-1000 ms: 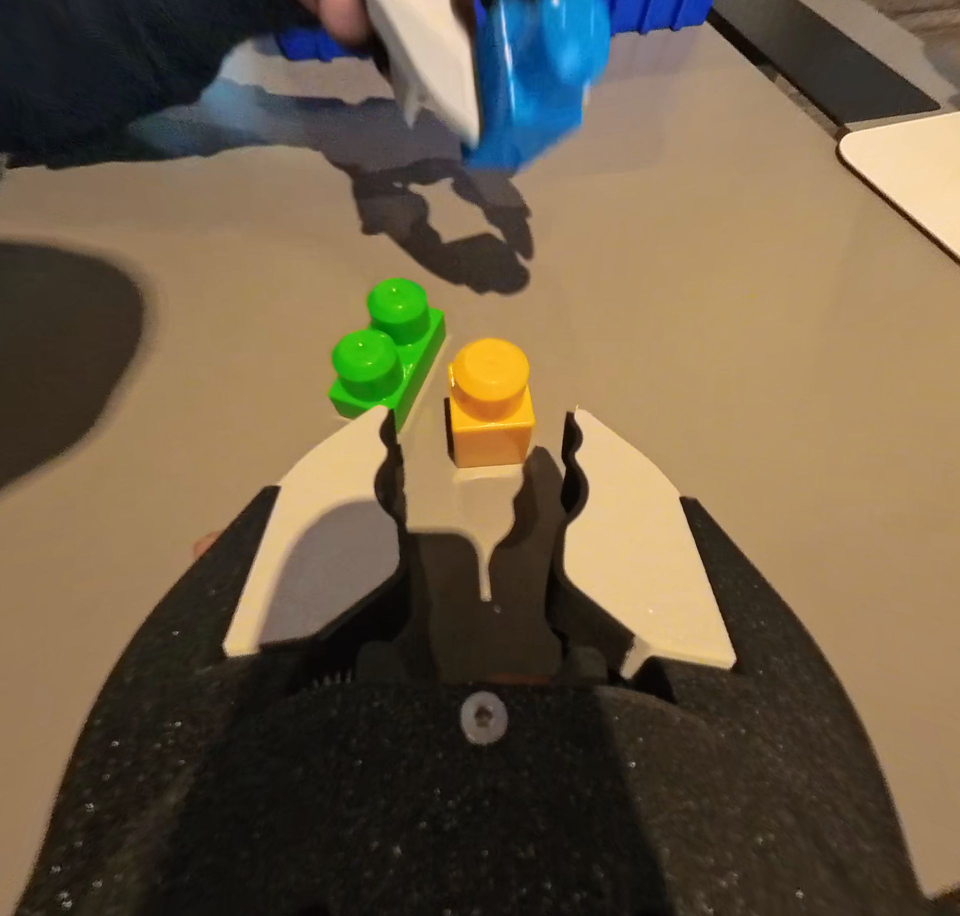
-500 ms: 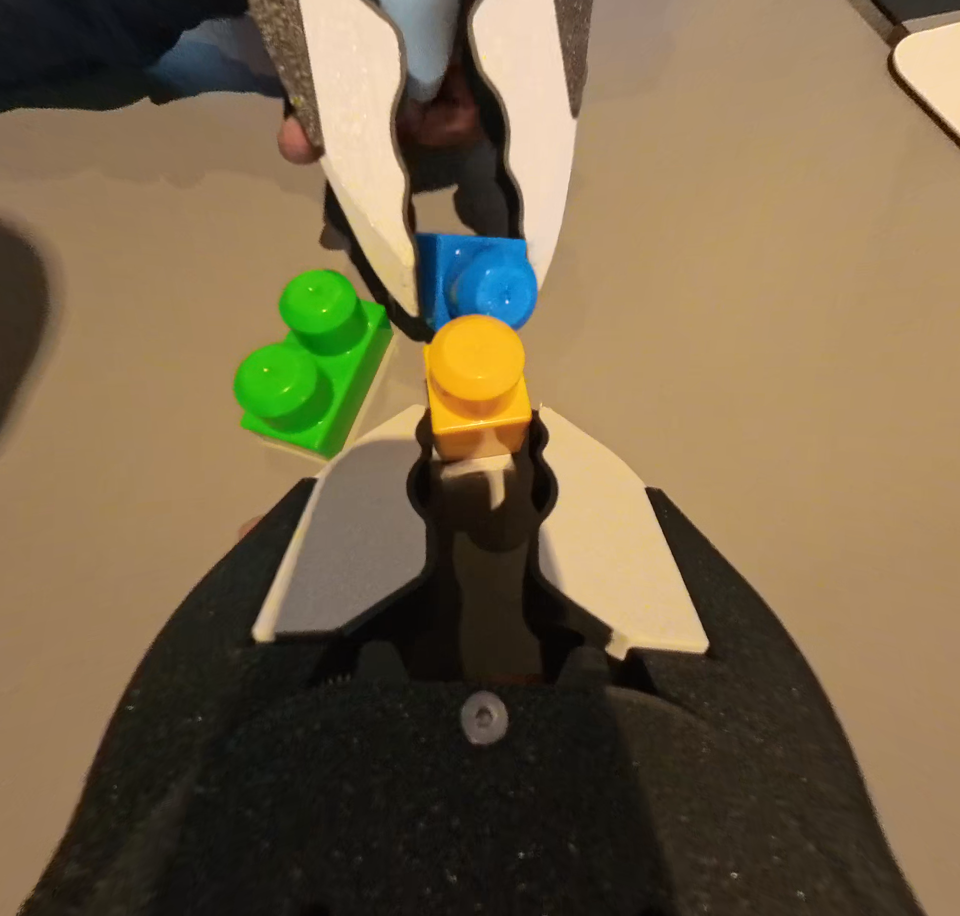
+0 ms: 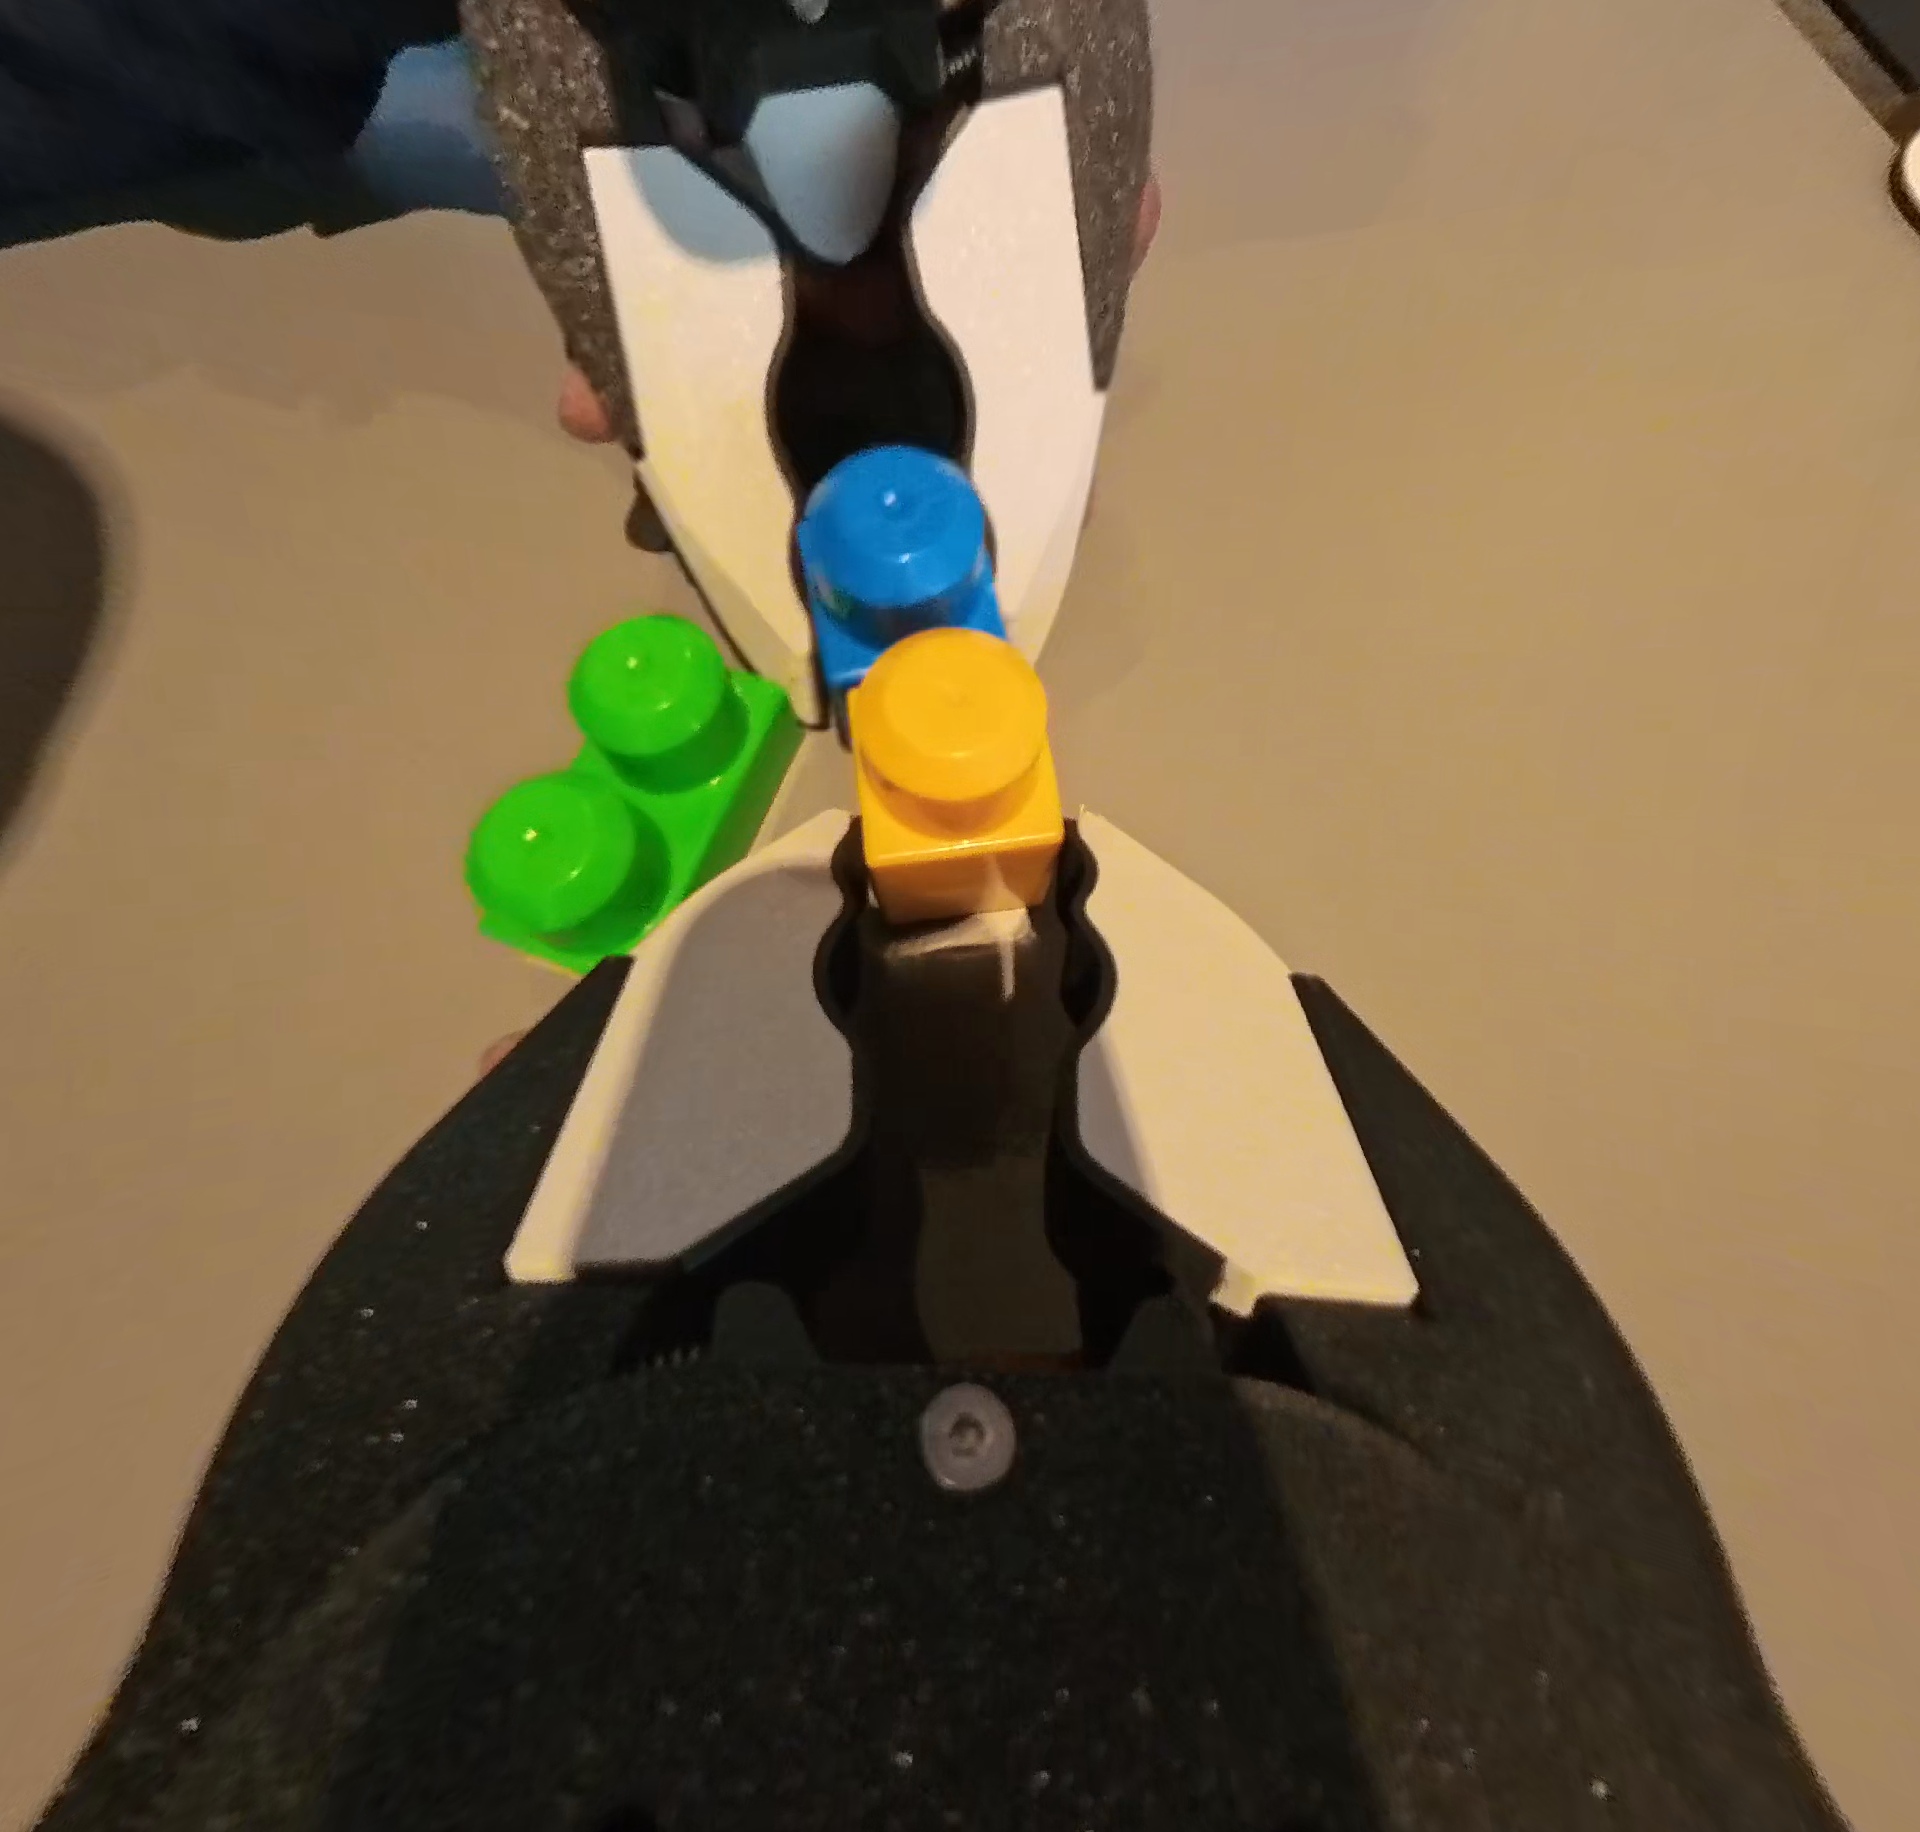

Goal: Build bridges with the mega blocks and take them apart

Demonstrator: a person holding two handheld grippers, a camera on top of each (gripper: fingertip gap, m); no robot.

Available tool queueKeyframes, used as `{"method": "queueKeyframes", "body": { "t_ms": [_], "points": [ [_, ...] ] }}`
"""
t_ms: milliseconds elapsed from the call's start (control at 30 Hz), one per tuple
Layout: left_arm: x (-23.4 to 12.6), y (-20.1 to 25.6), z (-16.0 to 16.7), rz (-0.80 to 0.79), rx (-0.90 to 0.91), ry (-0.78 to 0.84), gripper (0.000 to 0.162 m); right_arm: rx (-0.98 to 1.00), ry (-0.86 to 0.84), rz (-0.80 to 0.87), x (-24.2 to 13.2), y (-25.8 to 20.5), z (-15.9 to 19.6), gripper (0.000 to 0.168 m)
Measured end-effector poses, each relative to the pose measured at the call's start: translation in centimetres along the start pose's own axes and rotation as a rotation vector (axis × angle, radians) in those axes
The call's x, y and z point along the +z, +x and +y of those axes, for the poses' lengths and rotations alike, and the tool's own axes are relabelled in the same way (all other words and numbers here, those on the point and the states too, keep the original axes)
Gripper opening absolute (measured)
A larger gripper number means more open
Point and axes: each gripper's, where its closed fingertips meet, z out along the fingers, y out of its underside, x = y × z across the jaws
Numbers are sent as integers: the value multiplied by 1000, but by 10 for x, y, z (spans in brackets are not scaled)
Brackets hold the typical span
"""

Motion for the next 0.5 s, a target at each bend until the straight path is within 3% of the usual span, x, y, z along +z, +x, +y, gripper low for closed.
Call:
{"method": "queueKeyframes", "body": {
  "t_ms": [333, 500],
  "points": [
    [1, 2, -1, -6, -19, 0, 36, -14, -8, -82, 1, -5, 1, 37],
    [1, 3, -1, -17, -30, 0, 37, -57, -105, -78, 9, -9, 13, 37]
  ]
}}
